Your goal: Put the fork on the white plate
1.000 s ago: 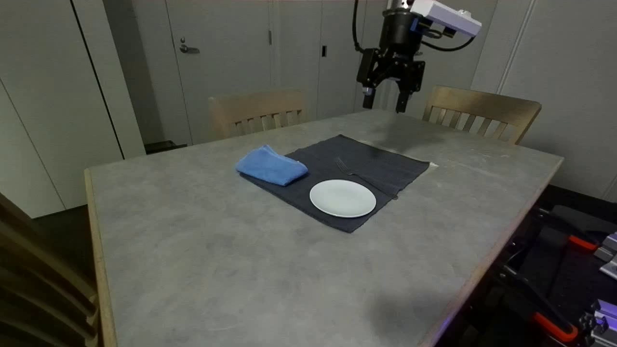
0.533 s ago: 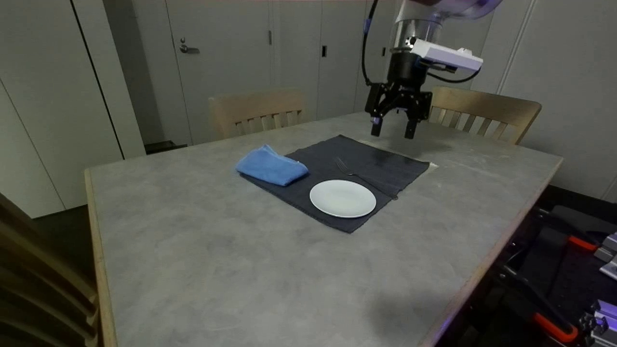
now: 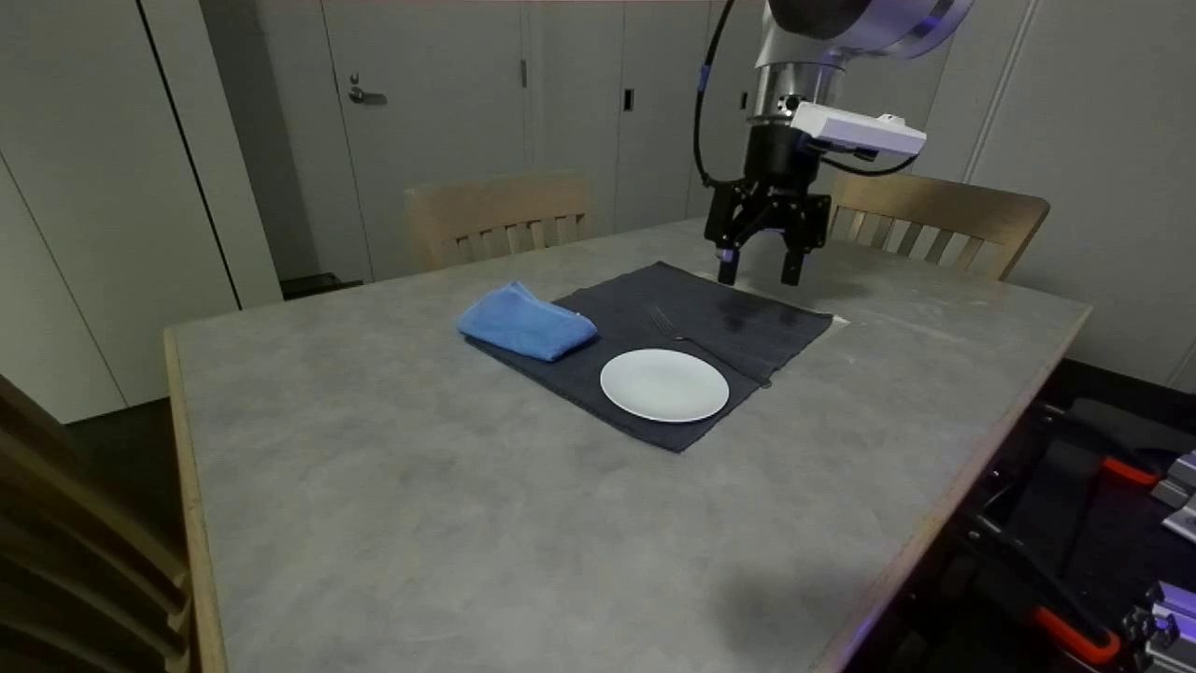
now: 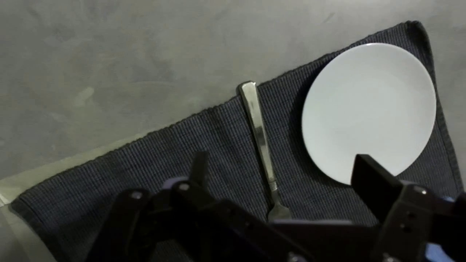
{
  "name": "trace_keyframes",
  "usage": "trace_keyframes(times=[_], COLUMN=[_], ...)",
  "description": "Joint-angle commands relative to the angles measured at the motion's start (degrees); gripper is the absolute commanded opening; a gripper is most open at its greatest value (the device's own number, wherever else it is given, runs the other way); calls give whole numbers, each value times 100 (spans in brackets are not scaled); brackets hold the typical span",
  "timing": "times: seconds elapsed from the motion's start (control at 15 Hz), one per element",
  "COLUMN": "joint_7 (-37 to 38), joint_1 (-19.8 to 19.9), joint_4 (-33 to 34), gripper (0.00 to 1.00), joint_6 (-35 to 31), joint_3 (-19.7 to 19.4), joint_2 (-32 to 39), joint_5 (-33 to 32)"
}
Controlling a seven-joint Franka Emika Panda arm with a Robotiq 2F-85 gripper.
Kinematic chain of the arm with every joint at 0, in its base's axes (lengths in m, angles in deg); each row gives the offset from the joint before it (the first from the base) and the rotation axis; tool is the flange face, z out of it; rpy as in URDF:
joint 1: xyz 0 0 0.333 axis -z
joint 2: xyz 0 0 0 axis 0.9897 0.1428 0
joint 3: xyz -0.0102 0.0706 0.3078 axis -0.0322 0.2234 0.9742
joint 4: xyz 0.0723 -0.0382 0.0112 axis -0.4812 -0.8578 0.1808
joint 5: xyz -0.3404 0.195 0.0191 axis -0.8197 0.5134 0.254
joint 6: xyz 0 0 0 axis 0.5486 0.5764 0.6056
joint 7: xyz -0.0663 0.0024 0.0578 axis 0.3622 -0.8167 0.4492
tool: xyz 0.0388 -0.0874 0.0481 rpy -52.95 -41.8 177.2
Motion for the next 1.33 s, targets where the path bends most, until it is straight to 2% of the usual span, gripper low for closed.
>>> trace_keyframes(times=[0.0,0.47,0.53,0.67,0.87,1.27], joint_7=[-596,-1501,-1208,-1328,-1061,-786], joint_1=[71,198,124,145,-34,-60], joint_4=[306,706,408,526,486,603], gripper=[100,100,100,100,100,100], joint_6=[254,500,237,300,-76,-484], joint_3=[136,188,173,182,164,166], joint_2=[306,804,532,684,806,983], joint_5=[-133,-452,-427,-433,-701,-906])
